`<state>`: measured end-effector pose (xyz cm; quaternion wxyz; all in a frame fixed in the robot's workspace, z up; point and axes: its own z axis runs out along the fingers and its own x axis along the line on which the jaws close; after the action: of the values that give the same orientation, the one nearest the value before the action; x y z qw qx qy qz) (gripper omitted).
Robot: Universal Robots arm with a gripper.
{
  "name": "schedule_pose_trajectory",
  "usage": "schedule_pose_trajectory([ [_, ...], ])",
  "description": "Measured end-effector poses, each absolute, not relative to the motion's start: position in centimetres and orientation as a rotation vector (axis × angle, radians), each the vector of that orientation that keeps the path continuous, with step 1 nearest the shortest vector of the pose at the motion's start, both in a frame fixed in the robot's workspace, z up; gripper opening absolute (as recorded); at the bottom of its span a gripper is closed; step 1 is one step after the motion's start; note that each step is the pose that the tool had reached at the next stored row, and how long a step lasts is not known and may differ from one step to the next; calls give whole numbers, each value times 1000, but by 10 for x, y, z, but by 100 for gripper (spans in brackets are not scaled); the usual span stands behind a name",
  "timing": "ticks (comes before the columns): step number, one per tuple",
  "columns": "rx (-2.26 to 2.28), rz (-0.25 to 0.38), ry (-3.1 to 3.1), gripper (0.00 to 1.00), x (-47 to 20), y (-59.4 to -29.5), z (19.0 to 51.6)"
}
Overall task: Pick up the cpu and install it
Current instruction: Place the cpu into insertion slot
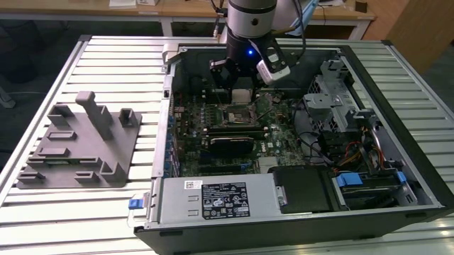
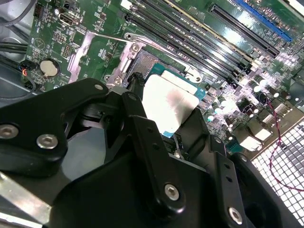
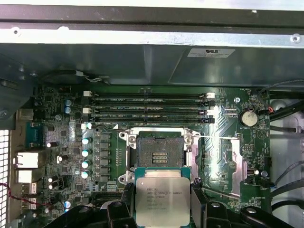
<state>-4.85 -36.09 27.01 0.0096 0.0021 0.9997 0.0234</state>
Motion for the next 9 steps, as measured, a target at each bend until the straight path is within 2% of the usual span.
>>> schedule_pose_trajectory([
  [9,243,71,3108,55,-49,-361,269],
])
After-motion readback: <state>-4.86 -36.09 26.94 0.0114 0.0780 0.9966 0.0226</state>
